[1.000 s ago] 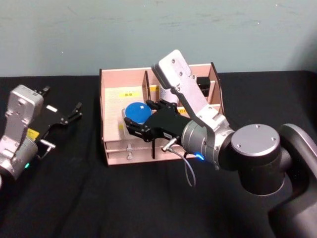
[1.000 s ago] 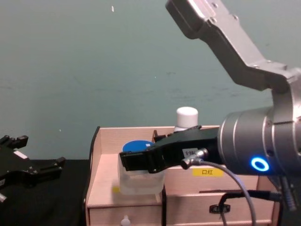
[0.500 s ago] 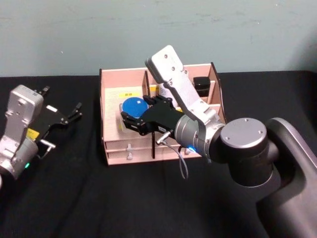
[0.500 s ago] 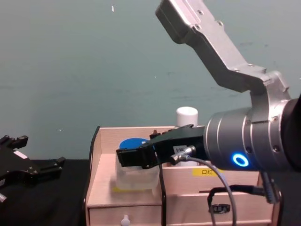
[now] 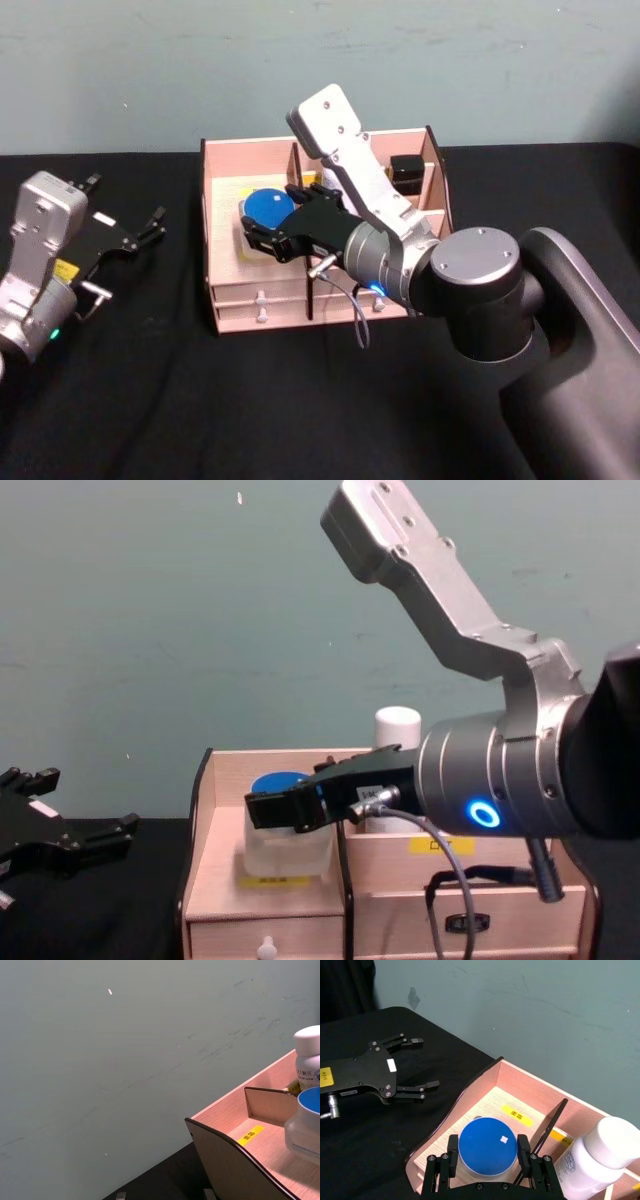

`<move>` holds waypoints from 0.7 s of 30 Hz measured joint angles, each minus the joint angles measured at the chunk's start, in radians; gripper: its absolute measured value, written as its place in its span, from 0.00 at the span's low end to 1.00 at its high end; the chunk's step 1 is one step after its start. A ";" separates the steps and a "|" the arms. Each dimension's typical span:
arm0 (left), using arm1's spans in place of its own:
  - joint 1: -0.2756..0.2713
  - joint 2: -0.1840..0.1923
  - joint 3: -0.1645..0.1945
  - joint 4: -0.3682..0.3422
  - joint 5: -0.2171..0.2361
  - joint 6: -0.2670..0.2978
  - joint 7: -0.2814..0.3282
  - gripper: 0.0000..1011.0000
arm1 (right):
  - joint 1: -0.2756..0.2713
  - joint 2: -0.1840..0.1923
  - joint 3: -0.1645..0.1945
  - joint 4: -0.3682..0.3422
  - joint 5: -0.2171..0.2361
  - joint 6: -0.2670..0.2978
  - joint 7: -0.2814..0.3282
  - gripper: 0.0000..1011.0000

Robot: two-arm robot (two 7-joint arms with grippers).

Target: Pick up the facial cleanser and watermelon frost from the table and place them into the tiered storage box.

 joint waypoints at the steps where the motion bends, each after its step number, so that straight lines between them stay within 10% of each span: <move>1: 0.000 0.000 0.000 0.000 0.000 0.000 0.000 0.99 | 0.002 -0.001 0.001 0.004 0.000 0.000 0.000 0.71; 21: 0.000 0.000 0.000 0.000 0.000 0.000 0.000 0.99 | 0.020 -0.018 0.002 0.054 0.017 0.005 0.002 0.71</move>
